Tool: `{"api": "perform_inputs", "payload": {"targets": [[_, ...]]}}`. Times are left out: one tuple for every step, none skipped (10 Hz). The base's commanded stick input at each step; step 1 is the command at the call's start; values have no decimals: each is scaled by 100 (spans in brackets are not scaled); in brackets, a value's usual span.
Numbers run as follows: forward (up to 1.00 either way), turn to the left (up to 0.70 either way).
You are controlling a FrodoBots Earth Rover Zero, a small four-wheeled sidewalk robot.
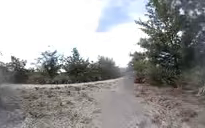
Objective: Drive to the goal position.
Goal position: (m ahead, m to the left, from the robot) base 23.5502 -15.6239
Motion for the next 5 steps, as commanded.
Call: {"api": "perform_inputs", "payload": {"targets": [[45, 0], [45, 0], [45, 0], [45, 0], [45, 0]]}}
